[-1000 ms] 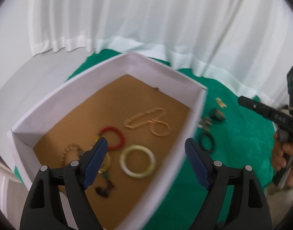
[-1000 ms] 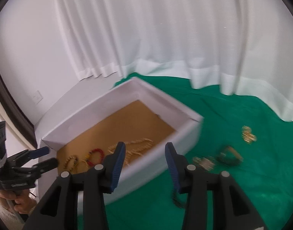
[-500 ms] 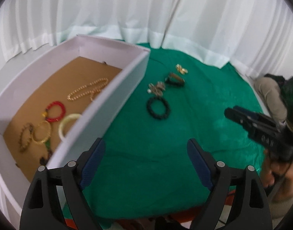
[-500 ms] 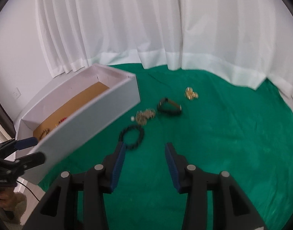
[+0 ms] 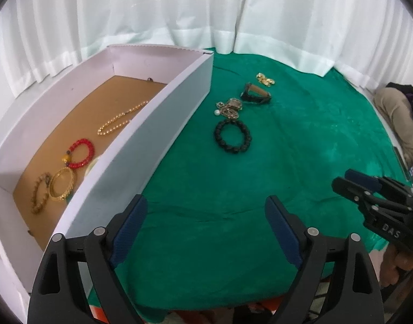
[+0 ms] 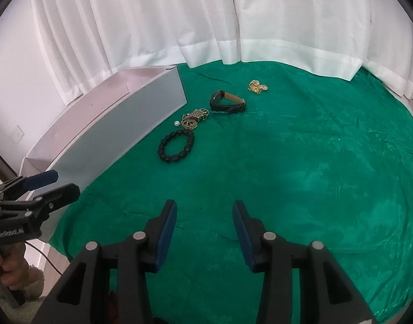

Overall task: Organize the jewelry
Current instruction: 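Move the left gripper to the black bead bracelet and grasp it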

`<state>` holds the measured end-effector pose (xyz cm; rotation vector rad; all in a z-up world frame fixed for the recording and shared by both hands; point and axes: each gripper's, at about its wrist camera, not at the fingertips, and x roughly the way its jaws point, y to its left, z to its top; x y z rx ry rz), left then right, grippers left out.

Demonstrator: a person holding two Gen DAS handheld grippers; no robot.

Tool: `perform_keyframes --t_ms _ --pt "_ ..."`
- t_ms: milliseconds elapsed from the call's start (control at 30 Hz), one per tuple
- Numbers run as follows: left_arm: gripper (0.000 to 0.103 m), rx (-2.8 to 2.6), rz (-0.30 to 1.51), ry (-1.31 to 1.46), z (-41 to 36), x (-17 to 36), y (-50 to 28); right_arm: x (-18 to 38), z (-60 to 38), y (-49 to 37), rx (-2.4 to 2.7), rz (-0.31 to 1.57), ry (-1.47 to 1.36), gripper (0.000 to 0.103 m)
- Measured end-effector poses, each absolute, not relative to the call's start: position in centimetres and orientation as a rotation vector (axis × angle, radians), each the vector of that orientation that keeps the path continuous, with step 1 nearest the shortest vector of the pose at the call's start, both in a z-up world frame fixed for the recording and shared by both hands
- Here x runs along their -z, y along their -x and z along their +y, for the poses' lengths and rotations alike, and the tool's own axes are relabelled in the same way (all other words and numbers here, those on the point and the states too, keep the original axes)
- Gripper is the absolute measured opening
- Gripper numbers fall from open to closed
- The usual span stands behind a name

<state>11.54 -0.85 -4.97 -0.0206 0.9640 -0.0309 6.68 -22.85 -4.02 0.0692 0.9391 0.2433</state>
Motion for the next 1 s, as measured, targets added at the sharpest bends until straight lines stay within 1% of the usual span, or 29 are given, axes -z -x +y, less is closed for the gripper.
perform_keyframes --t_ms 767,1000 --pt "0.090 0.070 1.064 -0.016 -2.6 8.4 -13.3 4.6 -23.5 -5.8 -0.249 0.952 -0.095 0.044" --pt "0.090 0.117 1.066 -0.013 -3.6 8.4 -16.9 4.7 -24.7 -5.4 -0.234 0.949 -0.121 0.044"
